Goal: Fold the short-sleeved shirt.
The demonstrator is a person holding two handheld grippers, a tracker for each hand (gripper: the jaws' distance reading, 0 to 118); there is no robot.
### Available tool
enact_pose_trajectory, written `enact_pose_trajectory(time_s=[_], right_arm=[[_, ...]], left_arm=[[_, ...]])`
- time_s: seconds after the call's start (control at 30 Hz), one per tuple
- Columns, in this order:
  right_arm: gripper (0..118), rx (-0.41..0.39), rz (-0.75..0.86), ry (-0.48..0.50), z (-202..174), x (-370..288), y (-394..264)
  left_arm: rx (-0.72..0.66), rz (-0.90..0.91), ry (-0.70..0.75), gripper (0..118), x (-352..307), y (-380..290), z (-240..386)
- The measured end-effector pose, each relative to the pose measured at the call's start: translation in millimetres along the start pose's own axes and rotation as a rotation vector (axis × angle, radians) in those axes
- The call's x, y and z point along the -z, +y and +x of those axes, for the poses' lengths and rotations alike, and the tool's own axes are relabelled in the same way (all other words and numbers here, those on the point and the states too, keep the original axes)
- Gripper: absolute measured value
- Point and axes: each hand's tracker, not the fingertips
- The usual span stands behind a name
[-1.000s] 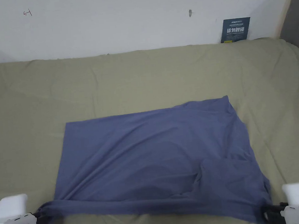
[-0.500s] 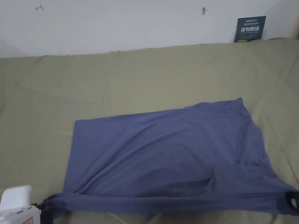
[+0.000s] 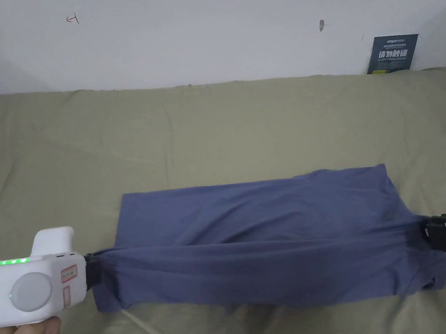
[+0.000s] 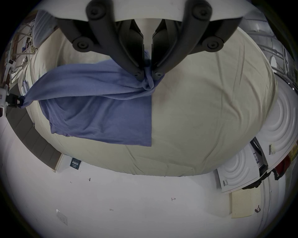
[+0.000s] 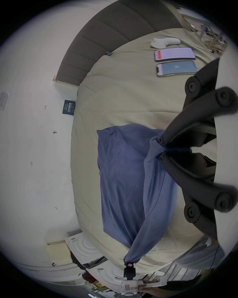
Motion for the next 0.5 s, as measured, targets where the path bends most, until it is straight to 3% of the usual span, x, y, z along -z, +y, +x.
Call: enact_pose_trajectory(time_s=[0.2, 0.33, 0.37, 0.4, 0.43, 0.47, 0.5], right_arm=[[5, -0.014, -0.086, -0.038, -1.9, 55.9, 28.5], [6, 0.035, -0.133, -0.046, 0.8, 83.6, 35.6], [8, 0.043, -0.148, -0.045, 1.9, 88.9, 36.2], [26, 0.047, -0.165, -0.044, 3.2, 92.7, 36.3], [76, 0.053, -0.178, -0.048, 4.2, 96.2, 35.9], [111, 0.070, -0.182, -0.086, 4.5, 97.1, 34.5], [117, 0.083, -0.188, -0.106, 6.2, 97.2, 32.3]], left_arm=[[0.008, -0.057, 0.003, 5, 46.1, 26.9, 6.5], [0.012, -0.084, 0.008, 5, 72.5, 35.8, 11.3], [0.012, -0.092, 0.007, 5, 79.0, 37.8, 11.8], [0.008, -0.095, 0.007, 9, 83.7, 38.7, 11.7], [-0.002, -0.112, 0.000, 42, 90.1, 40.8, 11.0], [-0.009, -0.163, 0.005, 88, 95.2, 42.4, 11.0], [-0.016, -0.173, 0.035, 118, 98.7, 43.1, 9.9]])
